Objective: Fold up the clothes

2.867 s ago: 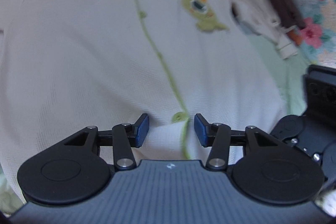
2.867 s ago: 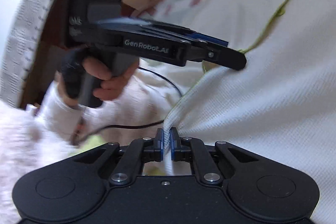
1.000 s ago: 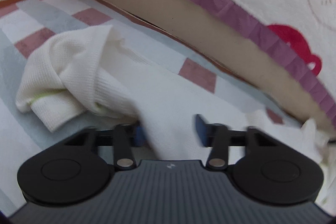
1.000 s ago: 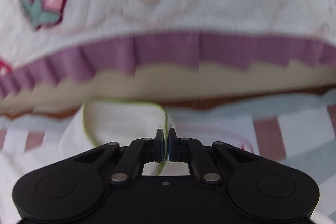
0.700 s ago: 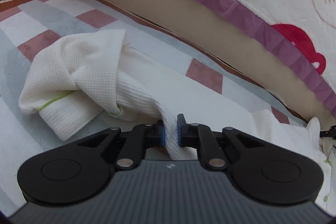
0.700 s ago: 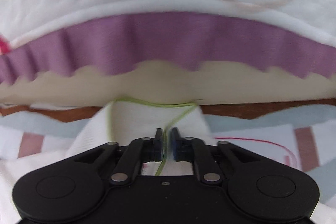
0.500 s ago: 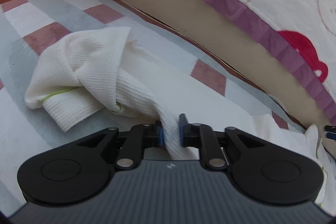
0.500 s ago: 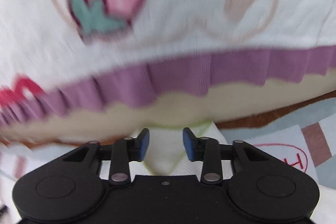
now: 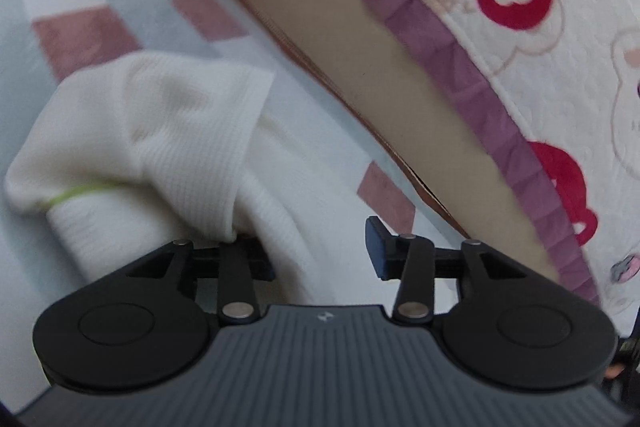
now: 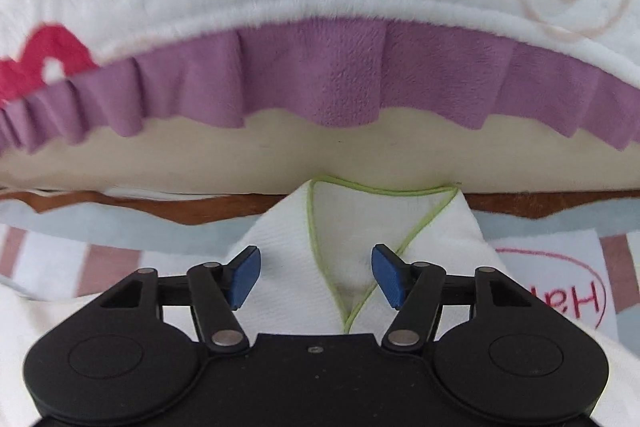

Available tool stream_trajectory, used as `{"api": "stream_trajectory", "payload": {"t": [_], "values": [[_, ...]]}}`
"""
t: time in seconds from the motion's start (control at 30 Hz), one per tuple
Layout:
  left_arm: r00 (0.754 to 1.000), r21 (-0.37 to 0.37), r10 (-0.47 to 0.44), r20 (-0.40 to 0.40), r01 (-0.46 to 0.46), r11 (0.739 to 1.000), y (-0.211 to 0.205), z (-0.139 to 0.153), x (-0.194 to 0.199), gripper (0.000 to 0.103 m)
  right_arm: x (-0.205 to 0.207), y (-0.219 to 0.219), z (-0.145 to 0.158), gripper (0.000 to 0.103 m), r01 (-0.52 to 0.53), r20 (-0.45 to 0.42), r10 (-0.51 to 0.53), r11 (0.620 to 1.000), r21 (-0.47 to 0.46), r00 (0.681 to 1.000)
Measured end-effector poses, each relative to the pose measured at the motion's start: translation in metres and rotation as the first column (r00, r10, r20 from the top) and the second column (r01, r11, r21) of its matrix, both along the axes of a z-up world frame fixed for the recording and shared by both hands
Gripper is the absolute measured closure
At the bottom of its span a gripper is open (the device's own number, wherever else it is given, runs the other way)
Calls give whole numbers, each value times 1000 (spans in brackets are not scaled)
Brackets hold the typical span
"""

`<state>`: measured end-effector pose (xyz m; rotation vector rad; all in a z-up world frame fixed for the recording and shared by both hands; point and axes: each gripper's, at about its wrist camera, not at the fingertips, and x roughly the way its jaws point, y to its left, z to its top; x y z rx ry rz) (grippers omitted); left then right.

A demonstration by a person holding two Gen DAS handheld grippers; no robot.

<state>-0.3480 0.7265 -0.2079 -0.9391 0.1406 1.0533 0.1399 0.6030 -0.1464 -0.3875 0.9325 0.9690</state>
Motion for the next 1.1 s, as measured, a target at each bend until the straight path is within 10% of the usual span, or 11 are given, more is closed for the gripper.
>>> {"api": "stream_trajectory", "payload": {"t": [0.03, 0.1, 0.13, 0.63, 0.73, 0.9, 1.1], "values": [[1000, 20, -4, -25, 4, 1000, 0, 1, 3, 64, -1, 1, -2, 38, -9, 2, 9, 1000, 16, 1000], [996, 41, -14, -93, 18, 999, -1, 3, 9, 84, -4, 1, -4, 98, -64, -9, 65, 997, 51, 998], [992, 50, -18, -126, 25, 998, -1, 5, 11, 100, -8, 1, -2, 99, -92, 5, 92, 994, 54, 996], [910, 308, 208, -358, -95, 947, -40, 78, -14, 100, -45, 3, 71, 100, -249, 260, 198, 952, 179, 945], [912, 244, 192, -363, -106, 964, -28, 69, -22, 99, -47, 9, 65, 99, -248, 208, 212, 955, 163, 955], [936, -26, 117, -331, -133, 991, -3, 36, -36, 95, -16, -31, 65, 67, -114, 123, 99, 986, 124, 987], [986, -21, 12, -165, -15, 1000, -4, 74, -23, 72, 72, -155, 86, 65, 112, 117, -119, 992, 64, 986]]}}
